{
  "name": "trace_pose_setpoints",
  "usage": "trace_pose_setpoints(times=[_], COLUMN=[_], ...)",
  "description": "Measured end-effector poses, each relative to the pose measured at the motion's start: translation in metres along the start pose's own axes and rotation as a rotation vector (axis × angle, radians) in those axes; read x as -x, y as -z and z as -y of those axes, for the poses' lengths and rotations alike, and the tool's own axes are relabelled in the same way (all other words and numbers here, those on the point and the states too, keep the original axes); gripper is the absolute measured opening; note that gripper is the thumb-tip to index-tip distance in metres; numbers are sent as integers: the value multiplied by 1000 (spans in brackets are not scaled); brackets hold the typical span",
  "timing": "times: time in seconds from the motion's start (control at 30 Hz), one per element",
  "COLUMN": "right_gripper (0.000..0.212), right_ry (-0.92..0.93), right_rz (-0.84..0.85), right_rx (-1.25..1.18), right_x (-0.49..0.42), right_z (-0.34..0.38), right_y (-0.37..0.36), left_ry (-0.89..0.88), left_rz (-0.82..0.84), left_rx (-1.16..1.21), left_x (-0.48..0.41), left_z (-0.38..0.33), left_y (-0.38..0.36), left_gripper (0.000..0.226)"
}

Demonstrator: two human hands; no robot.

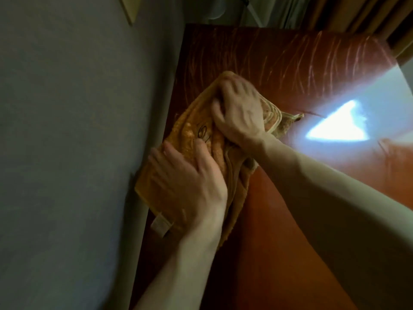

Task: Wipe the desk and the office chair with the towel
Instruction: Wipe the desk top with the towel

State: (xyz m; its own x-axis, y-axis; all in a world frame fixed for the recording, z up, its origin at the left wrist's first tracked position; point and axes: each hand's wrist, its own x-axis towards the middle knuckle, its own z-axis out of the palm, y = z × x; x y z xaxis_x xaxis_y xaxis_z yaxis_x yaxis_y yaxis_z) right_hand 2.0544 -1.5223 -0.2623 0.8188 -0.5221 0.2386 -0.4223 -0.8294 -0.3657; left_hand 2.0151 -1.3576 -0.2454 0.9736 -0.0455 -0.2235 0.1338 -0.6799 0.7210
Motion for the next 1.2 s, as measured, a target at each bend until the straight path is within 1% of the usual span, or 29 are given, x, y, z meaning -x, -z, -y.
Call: trace_pose_setpoints(times=[0.03, 0.07, 0.13, 0.2, 0.27, 0.33, 0.4, 0.47, 0.5, 0.53, 0.57, 0.6, 0.63, 0.67, 0.7, 0.73, 0.77, 0.8, 0.87, 0.97, 1.1, 1.2], right_gripper=[60, 62, 66, 68, 67, 65, 67, 70, 71, 71, 72, 72, 72, 71, 69, 67, 66, 67, 71, 68, 65, 64], right_ry=[66, 82, 57, 28, -21, -151, -336, -499, -548, -564, -548, -491, -375, -196, 11, 200, 312, 342, 305, 215, -74, -213], right_rz=[85, 150, 172, 166, 190, 177, 147, 165, 180, 193, 197, 195, 174, 157, 155, 177, 223, 273, 314, 250, 208, 195], right_rx=[22, 31, 47, 65, 82, 93, 76, 33, 8, -3, 11, 58, 124, 192, 230, 239, 215, 187, 163, 120, 53, 29], right_x=[0, 0, -4, -6, -6, -1, 4, 9, 12, 15, 16, 17, 19, 21, 20, 19, 18, 16, 10, 13, 24, 41], right_z=[-5, -9, -14, -13, -12, -14, -17, -18, -20, -22, -24, -29, -35, -45, -56, -67, -76, -83, -88, -89, -84, -80], right_y=[-7, -11, -16, -17, -14, -11, -5, 1, 5, 8, 11, 16, 23, 29, 33, 35, 37, 35, 26, 20, 22, 28], left_ry=[55, 52, -16, -74, -173, -329, -535, -737, -789, -814, -828, -824, -781, -694, -565, -410, -288, -237, -286, -408, -495, -559], left_rz=[15, 9, -53, -89, -85, -34, 82, 241, 288, 268, 185, 75, -28, -101, -122, -88, -45, -43, -98, -68, 8, 106], left_rx=[-106, -236, -412, -475, -521, -555, -639, -765, -814, -847, -870, -861, -805, -709, -592, -493, -454, -492, -635, -714, -755, -787], left_x=[-3, -3, -4, -13, -29, -58, -95, -128, -135, -136, -133, -125, -115, -105, -98, -96, -95, -97, -107, -125, -143, -141], left_z=[-4, -4, -3, -7, -9, -14, -20, -28, -32, -32, -31, -29, -26, -24, -27, -32, -37, -42, -48, -61, -74, -86], left_y=[-10, -18, -33, -41, -43, -41, -35, -24, -21, -19, -18, -21, -23, -27, -33, -40, -46, -53, -70, -81, -86, -90], left_gripper=[91, 88, 87, 89, 97, 107, 113, 109, 105, 102, 99, 97, 95, 95, 97, 101, 104, 105, 105, 108, 112, 111])
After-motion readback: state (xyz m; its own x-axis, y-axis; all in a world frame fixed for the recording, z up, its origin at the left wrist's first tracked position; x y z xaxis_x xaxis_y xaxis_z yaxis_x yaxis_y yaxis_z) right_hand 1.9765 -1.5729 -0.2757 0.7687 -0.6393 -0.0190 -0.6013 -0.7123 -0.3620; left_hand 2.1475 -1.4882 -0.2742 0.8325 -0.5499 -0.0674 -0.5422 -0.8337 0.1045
